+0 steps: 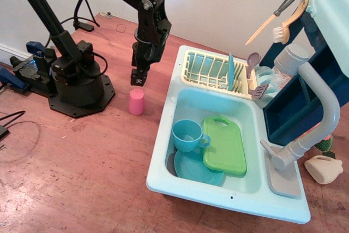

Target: Put cup from anywhere into sink

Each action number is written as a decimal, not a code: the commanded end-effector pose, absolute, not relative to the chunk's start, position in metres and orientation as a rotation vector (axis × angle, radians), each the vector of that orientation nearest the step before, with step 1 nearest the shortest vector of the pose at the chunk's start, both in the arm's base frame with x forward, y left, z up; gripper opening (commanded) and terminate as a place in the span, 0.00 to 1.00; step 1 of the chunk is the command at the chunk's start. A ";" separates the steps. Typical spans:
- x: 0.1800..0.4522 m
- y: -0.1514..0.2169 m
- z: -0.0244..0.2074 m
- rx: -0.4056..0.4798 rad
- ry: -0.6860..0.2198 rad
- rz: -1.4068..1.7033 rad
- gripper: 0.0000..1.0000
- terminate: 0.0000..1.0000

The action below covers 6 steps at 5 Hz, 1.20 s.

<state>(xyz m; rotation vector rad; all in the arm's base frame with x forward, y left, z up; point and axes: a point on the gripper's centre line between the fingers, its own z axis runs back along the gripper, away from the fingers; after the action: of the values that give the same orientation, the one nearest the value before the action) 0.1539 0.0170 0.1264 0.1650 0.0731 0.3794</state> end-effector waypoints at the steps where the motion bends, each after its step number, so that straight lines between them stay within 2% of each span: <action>1: 0.154 0.017 0.126 0.165 0.073 0.379 1.00 0.00; 2: 0.163 0.019 0.122 0.175 0.070 0.373 1.00 0.00; 6: 0.165 0.021 0.079 0.128 0.068 0.356 1.00 0.00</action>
<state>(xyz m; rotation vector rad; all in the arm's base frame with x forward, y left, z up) 0.1612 0.0177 0.0723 0.1231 0.0784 0.3560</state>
